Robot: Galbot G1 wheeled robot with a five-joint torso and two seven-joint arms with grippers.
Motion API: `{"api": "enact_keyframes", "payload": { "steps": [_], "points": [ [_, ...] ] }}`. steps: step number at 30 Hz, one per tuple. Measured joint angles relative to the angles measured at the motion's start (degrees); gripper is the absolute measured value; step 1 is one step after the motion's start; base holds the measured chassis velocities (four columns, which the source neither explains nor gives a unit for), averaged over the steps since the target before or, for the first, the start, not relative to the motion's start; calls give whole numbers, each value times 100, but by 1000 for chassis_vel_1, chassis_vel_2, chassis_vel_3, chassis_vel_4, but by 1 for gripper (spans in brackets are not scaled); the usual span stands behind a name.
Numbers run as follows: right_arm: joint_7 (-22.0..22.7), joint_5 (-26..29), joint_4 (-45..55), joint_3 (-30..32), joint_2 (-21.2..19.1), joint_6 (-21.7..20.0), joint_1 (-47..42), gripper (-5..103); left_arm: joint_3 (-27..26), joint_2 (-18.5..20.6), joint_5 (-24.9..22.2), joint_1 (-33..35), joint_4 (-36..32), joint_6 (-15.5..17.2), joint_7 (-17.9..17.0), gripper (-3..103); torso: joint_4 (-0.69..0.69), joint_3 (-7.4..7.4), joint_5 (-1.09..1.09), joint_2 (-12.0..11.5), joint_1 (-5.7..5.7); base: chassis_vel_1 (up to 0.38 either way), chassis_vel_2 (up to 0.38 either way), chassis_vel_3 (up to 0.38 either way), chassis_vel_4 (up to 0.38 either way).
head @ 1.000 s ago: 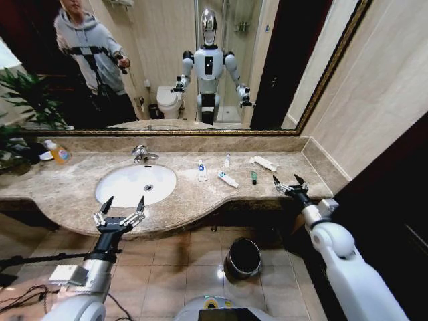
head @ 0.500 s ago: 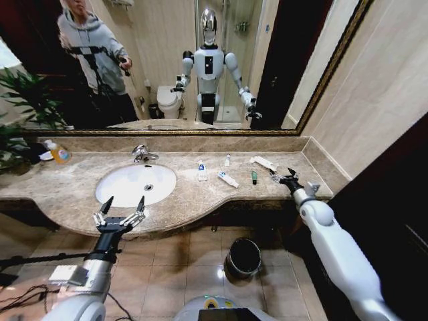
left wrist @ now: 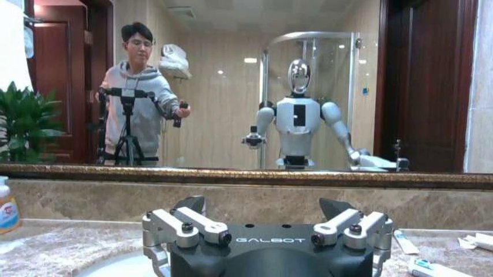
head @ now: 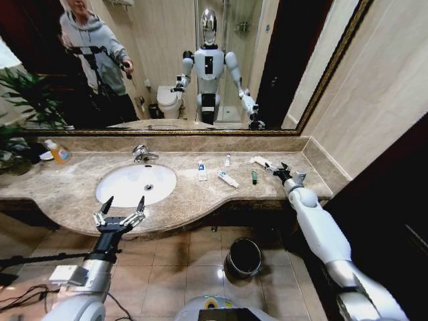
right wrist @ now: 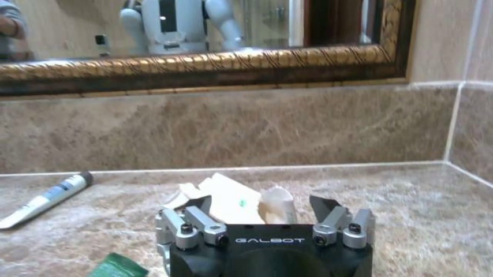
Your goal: Pick up the trash from the sink and place it in the trash bin.
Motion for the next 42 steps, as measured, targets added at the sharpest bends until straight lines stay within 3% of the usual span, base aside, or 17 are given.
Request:
{"api": "enact_keyframes", "payload": {
  "steps": [3, 10, 13, 16, 25, 31, 39, 42],
  "points": [
    [-7, -6, -141, 1, 9, 31, 53, 82, 0, -1, 0, 0, 0, 0, 0, 100, 0, 0, 0, 0, 0, 0, 0, 0, 0],
    [-37, -12, -73, 102, 6, 44, 0, 57, 0, 0, 0, 0, 0, 0, 0, 100, 0, 0, 0, 0, 0, 0, 0, 0, 0],
    [-38, -21, 6, 152, 13, 17, -49, 54, 0, 0, 0, 0, 0, 0, 0, 100, 0, 0, 0, 0, 0, 0, 0, 0, 0],
    [-34, -23, 109, 230, 15, -48, -115, 42, 0, 0, 0, 0, 0, 0, 0, 100, 0, 0, 0, 0, 0, 0, 0, 0, 0],
    [-2, -6, 216, 356, 14, -116, -219, 23, 0, 0, 0, 0, 0, 0, 0, 100, 0, 0, 0, 0, 0, 0, 0, 0, 0],
    [26, 9, 346, 426, -14, -123, -358, 3, 0, 0, 0, 0, 0, 0, 0, 100, 0, 0, 0, 0, 0, 0, 0, 0, 0],
    [62, 85, 627, 611, -68, -138, -635, 0, 0, 0, 0, 0, 0, 0, 0, 100, 0, 0, 1, 0, 0, 0, 0, 0, 0],
    [76, 149, 1252, 875, -118, -35, -1146, 0, 0, -1, 0, 0, 0, 0, 0, 100, 0, 0, 2, -1, 1, 0, 0, 0, 0]
  ]
}}
